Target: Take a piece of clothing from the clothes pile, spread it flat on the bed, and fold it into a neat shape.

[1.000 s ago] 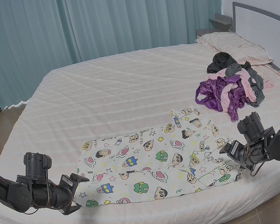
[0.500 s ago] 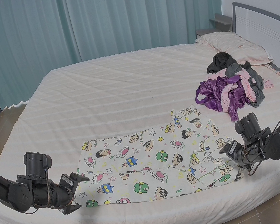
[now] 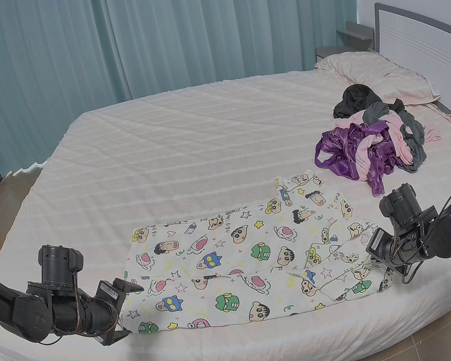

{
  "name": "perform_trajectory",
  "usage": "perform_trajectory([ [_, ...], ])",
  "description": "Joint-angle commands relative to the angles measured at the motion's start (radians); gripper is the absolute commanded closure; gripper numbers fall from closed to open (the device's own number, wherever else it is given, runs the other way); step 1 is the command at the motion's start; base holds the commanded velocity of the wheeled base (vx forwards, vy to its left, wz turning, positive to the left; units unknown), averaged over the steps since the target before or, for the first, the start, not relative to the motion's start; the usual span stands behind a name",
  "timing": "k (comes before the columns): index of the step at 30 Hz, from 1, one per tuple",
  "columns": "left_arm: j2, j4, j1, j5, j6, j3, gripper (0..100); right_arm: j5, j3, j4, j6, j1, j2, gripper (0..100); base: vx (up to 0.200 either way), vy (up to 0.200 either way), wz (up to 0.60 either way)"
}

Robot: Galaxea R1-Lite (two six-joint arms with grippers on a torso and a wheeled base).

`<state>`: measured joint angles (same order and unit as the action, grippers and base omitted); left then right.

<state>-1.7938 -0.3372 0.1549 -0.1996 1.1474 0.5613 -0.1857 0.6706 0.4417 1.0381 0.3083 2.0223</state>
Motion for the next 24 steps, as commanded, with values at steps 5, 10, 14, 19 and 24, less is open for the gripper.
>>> perform_trajectory([
  [5, -0.001, 0.0, 0.0, 0.0, 0.002, 0.0, 0, -0.001, -0.049, -0.021, -0.012, 0.026, -0.128, 100, 0.0, 0.0, 0.0],
  [10, -0.001, 0.0, 0.0, 0.0, 0.0, 0.0, 0, -0.001, -0.098, -0.08, -0.024, 0.084, -0.229, 100, 0.0, 0.0, 0.0],
  [14, -0.001, 0.0, 0.002, 0.0, 0.002, -0.003, 0, -0.004, -0.126, -0.1, -0.024, 0.109, -0.278, 100, 0.0, 0.0, 0.0],
  [19, -0.001, 0.0, 0.002, 0.0, 0.0, -0.006, 0, -0.008, -0.167, -0.12, -0.024, 0.138, -0.297, 100, 0.0, 0.0, 0.0],
  [24, -0.001, 0.0, 0.002, 0.0, 0.0, -0.006, 0, -0.008, -0.174, -0.136, -0.027, 0.15, -0.335, 100, 0.0, 0.0, 0.0],
])
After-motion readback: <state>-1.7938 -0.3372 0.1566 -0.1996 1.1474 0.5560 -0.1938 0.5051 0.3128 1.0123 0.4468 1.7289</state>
